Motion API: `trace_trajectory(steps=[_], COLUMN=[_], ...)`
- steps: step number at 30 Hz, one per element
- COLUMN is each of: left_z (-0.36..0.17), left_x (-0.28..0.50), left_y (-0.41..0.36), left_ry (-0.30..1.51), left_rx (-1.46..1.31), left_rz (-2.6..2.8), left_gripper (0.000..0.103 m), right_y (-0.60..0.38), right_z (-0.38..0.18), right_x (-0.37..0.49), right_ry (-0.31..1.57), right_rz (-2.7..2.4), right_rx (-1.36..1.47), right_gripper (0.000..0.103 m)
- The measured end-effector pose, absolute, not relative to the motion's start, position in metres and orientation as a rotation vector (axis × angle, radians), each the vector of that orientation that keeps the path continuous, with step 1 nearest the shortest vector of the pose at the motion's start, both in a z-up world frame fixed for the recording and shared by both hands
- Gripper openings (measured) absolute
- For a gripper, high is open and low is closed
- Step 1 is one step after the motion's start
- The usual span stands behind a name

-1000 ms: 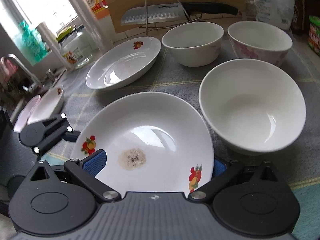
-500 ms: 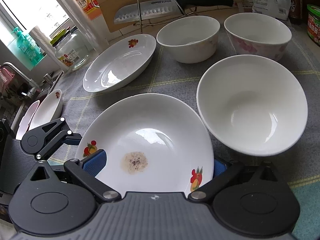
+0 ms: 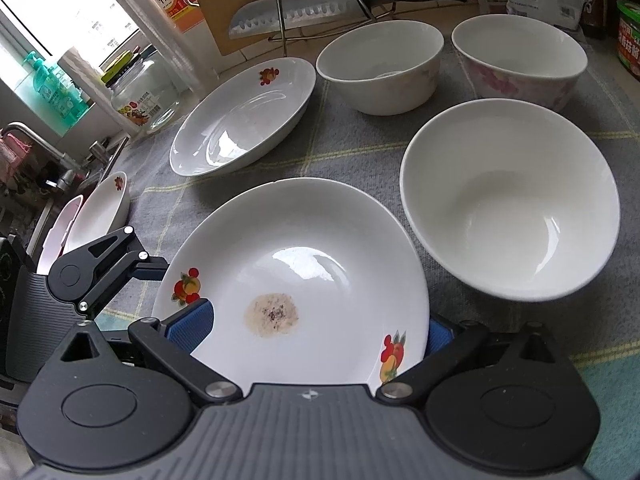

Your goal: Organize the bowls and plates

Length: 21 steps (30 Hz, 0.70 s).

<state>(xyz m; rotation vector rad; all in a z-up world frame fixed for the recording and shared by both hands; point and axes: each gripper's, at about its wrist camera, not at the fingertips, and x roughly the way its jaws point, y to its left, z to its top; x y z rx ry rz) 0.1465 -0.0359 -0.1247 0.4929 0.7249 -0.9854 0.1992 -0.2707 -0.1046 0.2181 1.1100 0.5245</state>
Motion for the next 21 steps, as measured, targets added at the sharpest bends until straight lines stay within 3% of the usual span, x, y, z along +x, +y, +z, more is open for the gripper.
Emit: trace_trajectory(steps=[6, 21], left_z=[-0.125, -0.125], left_x=[0.147, 0.148], left_y=[-0.035, -0.034], left_ry=[0.718, 0.698], left_rx=[0.487, 0.491], left_rz=[-0.996, -0.999], left_gripper=[0.103, 0.103], right_y=[-0.288, -0.286], right_z=[-0.108, -0.109], right_x=[0.208, 0.209], right_ry=[1.096, 1.088], right_rz=[0.504, 0.483], right_rx=[0.396, 0.437], right_gripper=[0.103, 0.103])
